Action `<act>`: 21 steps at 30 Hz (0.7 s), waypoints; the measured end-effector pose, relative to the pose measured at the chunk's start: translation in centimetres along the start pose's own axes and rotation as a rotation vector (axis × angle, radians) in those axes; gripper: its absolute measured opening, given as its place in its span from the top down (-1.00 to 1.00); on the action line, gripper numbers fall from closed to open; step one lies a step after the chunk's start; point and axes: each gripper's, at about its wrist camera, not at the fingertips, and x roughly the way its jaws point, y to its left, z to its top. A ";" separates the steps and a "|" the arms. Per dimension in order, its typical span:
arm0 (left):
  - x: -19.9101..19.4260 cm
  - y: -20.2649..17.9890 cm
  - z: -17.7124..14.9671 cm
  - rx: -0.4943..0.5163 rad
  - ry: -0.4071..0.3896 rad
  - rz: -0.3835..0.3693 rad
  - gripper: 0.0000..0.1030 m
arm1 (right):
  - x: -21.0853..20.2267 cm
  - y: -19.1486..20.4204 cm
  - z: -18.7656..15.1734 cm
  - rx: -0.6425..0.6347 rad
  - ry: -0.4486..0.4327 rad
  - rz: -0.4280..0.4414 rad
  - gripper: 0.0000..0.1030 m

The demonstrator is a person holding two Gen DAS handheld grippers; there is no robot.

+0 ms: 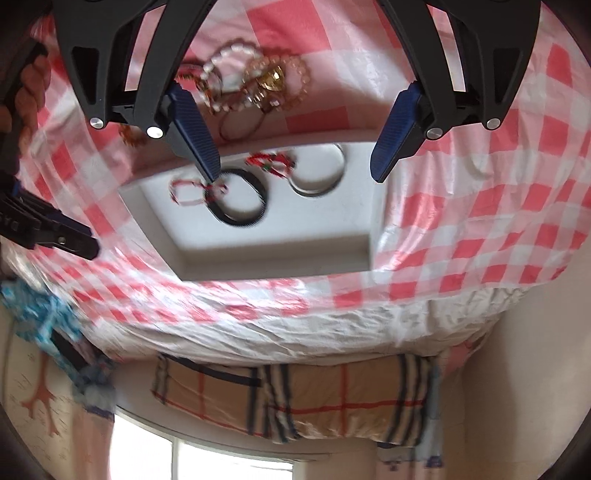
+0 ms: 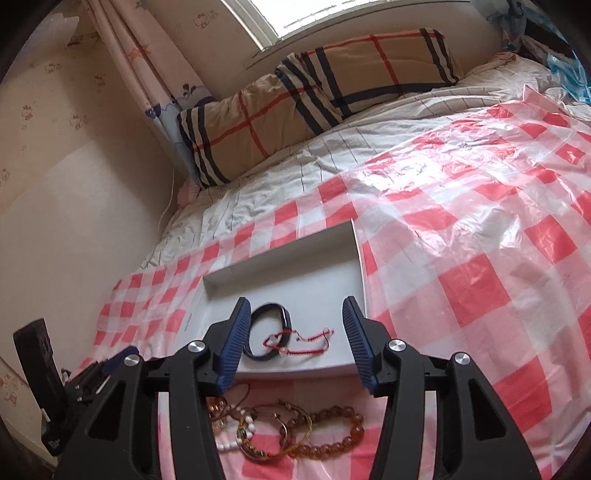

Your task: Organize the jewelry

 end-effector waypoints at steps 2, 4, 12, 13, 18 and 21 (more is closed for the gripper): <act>-0.3 -1.0 -0.9 0.098 0.010 -0.011 -0.54 | -0.5 -0.1 -1.3 -0.014 0.039 -0.004 0.01; -0.3 -2.3 -2.0 0.212 0.026 -0.026 -0.54 | -0.7 -0.2 -3.0 -0.020 0.086 -0.004 0.05; -0.3 -5.3 -5.0 0.416 0.064 -0.073 -0.54 | 2.9 1.0 -6.6 -0.030 0.286 -0.013 0.33; -0.2 -5.3 -5.1 0.416 0.069 -0.073 -0.54 | 3.2 1.1 -6.9 -0.029 0.301 -0.018 0.33; 0.9 -5.7 -5.3 0.443 0.083 -0.059 -0.54 | 5.0 0.8 -7.9 -0.026 0.361 -0.066 0.33; 1.6 -5.9 -5.1 0.445 0.090 -0.055 -0.54 | 5.8 0.6 -8.0 -0.021 0.381 -0.055 0.71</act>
